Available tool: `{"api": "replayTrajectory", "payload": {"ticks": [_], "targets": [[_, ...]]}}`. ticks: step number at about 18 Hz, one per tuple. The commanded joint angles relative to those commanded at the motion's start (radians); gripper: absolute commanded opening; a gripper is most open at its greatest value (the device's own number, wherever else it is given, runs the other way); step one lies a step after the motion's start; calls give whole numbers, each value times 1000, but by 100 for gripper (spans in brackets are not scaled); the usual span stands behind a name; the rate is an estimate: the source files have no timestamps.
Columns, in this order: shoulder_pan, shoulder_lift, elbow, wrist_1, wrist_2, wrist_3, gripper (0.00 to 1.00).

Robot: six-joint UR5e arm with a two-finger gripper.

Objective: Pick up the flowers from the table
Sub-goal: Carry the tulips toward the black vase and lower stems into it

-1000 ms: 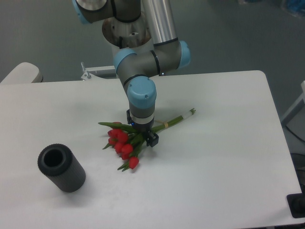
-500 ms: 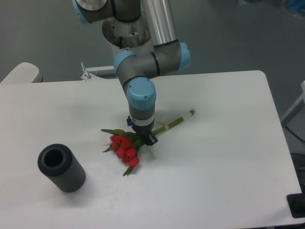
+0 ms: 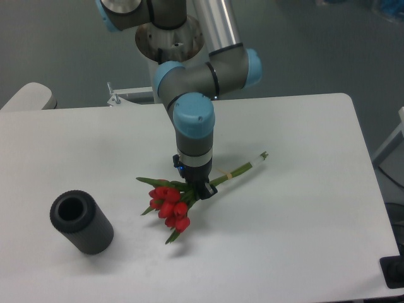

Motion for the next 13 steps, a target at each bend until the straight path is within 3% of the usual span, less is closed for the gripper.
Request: {"api": "replayTrajectory", "payload": {"ticks": [3,6,13], "targets": [[5,0,106,-40,-113,-2,32],[26,0,167,-40,-259,-24,32],[29,17,207,-29,-445,-250,31]]}}
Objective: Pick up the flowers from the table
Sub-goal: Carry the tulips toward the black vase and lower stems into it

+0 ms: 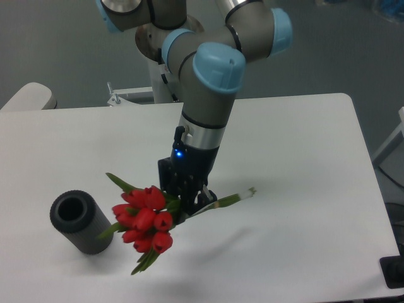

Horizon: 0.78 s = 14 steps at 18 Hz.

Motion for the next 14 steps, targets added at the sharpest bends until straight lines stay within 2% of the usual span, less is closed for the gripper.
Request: {"api": "replayTrajectory", "payload": {"ticks": [6,14], "targets": [[-9,2,-8,26,-166,-127,32],[-17,5,-15,35,-207,-158,32]]}}
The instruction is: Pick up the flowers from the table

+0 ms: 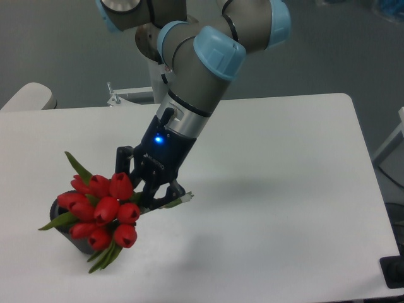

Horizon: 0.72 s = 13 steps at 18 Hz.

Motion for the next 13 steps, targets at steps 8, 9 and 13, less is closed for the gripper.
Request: {"api": "replayTrajectory", "payload": {"ticks": [8,9,13], "targets": [[0,-2,-14,44,-41,3,32],[2,-2,-15,44,-41,3,32],[3,-2,-20,49,-41,9,32]]}}
